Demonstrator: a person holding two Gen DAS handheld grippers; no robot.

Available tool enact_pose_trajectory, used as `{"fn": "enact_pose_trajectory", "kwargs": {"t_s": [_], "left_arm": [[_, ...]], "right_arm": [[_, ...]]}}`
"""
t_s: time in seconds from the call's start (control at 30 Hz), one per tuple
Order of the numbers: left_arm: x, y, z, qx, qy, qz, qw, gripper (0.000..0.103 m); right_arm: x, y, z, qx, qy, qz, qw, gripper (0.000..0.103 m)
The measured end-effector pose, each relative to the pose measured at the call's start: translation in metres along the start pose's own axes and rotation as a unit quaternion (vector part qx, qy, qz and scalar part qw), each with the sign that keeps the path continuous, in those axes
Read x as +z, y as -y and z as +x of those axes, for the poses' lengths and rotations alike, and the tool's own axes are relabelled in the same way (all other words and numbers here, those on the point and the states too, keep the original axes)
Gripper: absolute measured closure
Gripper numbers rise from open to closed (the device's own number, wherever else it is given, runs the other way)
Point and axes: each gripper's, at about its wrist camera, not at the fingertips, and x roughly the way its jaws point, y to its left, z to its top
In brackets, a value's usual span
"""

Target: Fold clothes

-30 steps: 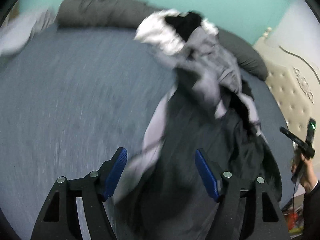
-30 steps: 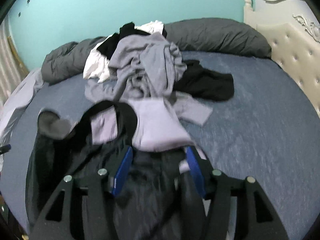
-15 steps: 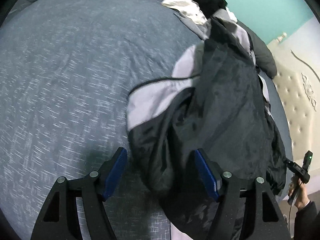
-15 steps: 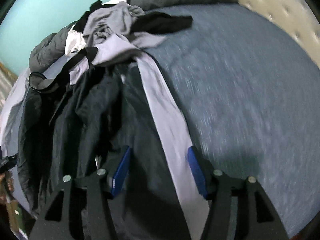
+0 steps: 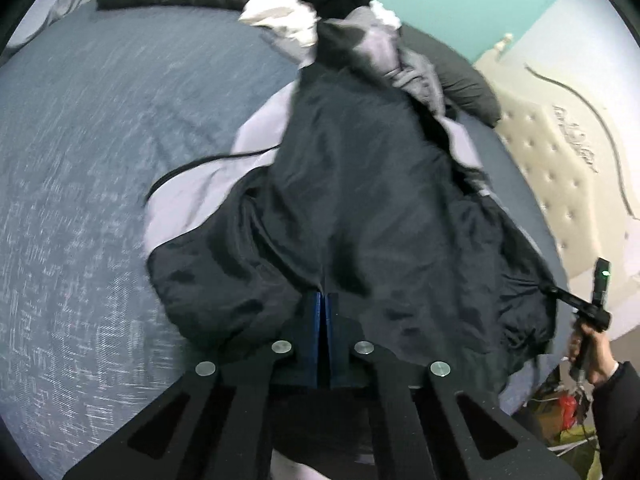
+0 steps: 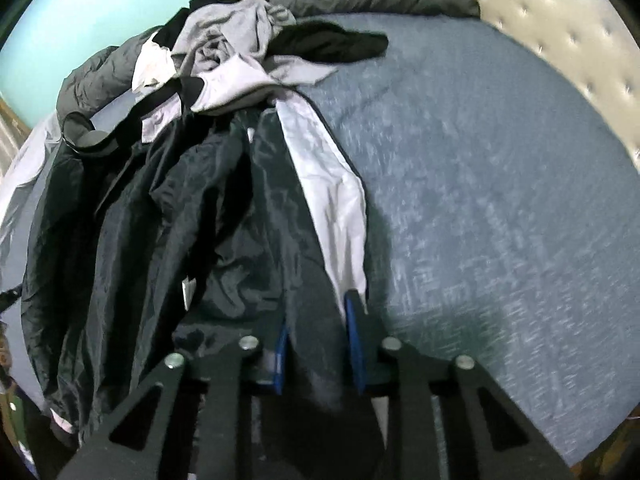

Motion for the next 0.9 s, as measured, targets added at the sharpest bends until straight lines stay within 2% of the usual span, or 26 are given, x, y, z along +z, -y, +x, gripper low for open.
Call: {"fn": "enact_pose_trajectory", "kwargs": {"t_s": [0.13, 0.27, 0.43, 0.57, 0.73, 0.8, 0.87, 0.9], "left_arm": [[0.007, 0.032, 0.000, -0.030, 0.008, 0.015, 0.9994, 0.103], [0.013, 0.056, 0.007, -0.025, 0.006, 0.038, 0.9990, 0.103], [0.028, 0.019, -0.018, 0.005, 0.034, -0.010, 0.9993, 0.103], [0.028, -0.018, -0.044, 0.025, 0.048, -0.045, 0.9975, 0.103], [0.024, -0.052, -0.063, 0.055, 0.052, -0.068, 0.9948, 0.102], [0.020, -0.066, -0.066, 0.060, 0.049, -0.077, 0.9940, 0.099], [0.019, -0.079, -0.065, 0.064, 0.044, -0.086, 0.9933, 0.078], [0.017, -0.085, -0.064, 0.067, 0.042, -0.090, 0.9928, 0.074]], "right_arm": [[0.001, -0.006, -0.010, -0.008, 0.011, -0.014, 1.000, 0.089], [0.005, -0.017, -0.020, -0.003, 0.019, -0.022, 1.000, 0.093], [0.006, -0.051, -0.032, 0.004, 0.034, -0.067, 0.997, 0.097], [0.002, -0.113, -0.027, 0.027, 0.038, -0.119, 0.992, 0.097], [-0.027, -0.226, 0.014, 0.098, -0.029, -0.215, 0.971, 0.097], [-0.035, -0.244, 0.025, 0.117, -0.052, -0.218, 0.967, 0.095], [-0.040, -0.253, 0.032, 0.133, -0.069, -0.212, 0.966, 0.094], [-0.037, -0.249, 0.030, 0.142, -0.071, -0.199, 0.967, 0.094]]}}
